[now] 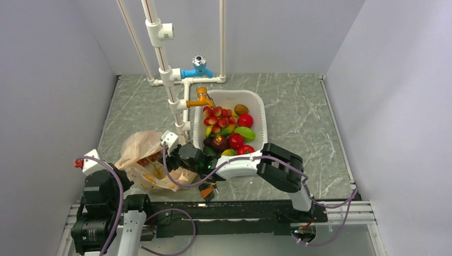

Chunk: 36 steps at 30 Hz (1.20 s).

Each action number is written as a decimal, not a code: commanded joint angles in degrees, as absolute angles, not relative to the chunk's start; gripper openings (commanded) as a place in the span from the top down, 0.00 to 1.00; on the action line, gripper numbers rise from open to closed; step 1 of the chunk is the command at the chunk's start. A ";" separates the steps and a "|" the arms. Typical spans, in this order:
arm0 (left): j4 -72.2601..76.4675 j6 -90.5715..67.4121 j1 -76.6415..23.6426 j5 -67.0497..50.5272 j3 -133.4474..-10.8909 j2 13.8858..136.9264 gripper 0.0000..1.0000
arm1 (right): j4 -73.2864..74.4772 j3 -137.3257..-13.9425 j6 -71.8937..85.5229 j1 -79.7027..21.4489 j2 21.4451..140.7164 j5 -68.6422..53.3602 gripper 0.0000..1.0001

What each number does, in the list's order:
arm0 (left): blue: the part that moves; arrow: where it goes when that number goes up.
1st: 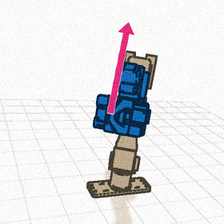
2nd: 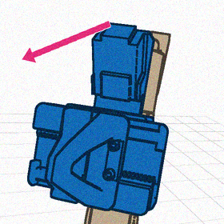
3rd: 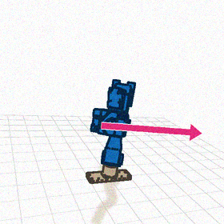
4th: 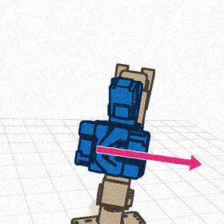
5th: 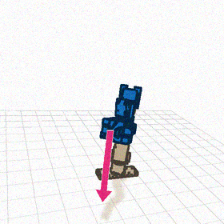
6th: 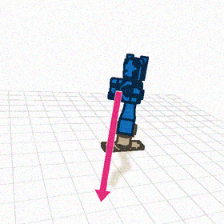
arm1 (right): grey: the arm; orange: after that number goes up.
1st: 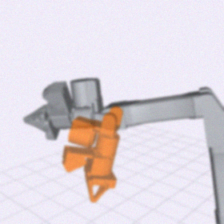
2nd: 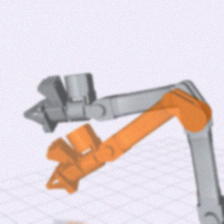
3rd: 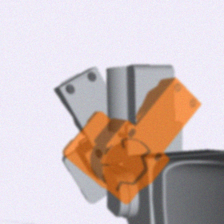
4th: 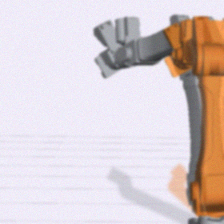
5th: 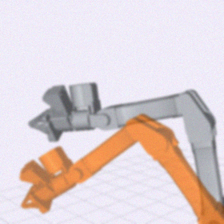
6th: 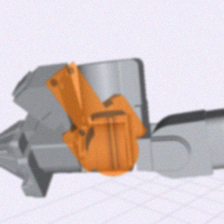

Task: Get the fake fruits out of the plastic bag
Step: Take out the fake fruit from the plastic bag.

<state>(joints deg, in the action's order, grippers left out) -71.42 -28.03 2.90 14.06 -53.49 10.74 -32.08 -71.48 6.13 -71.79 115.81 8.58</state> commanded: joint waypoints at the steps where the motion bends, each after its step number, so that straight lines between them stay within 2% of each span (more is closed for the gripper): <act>1: -71.04 -28.81 2.87 15.30 -56.10 12.39 1.00 | -25.36 -69.06 3.29 -69.77 115.91 11.86 0.46; 3: -70.17 -28.25 2.88 15.11 -56.41 12.39 1.00 | -24.76 -69.36 2.27 -69.37 115.34 11.70 0.43; 6: -69.73 -27.40 2.87 13.20 -55.69 12.70 1.00 | -23.86 -70.59 -2.71 -69.35 114.32 7.25 0.32; 13: -68.56 -27.27 2.88 9.43 -52.38 10.28 1.00 | -20.25 -75.62 -24.49 -71.39 115.56 4.33 0.17; 22: -67.94 -26.63 2.90 9.53 -51.60 8.98 1.00 | -18.41 -80.34 -49.02 -74.51 120.15 6.76 0.15; 26: -67.68 -26.45 2.90 9.18 -51.23 8.70 1.00 | -17.24 -81.98 -53.52 -76.29 121.72 6.04 0.14; 33: -67.67 -26.33 2.75 9.03 -51.07 7.90 1.00 | -15.68 -92.66 -58.68 -78.01 132.56 17.58 0.15; 36: -67.46 -26.36 2.77 8.77 -50.74 7.16 1.00 | -16.42 -96.15 -60.79 -77.96 136.25 22.12 0.24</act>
<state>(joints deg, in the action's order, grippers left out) -69.56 -26.76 2.92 9.87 -51.03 8.73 -17.12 -92.20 -56.31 -78.35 132.03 14.37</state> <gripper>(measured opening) 0.018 0.795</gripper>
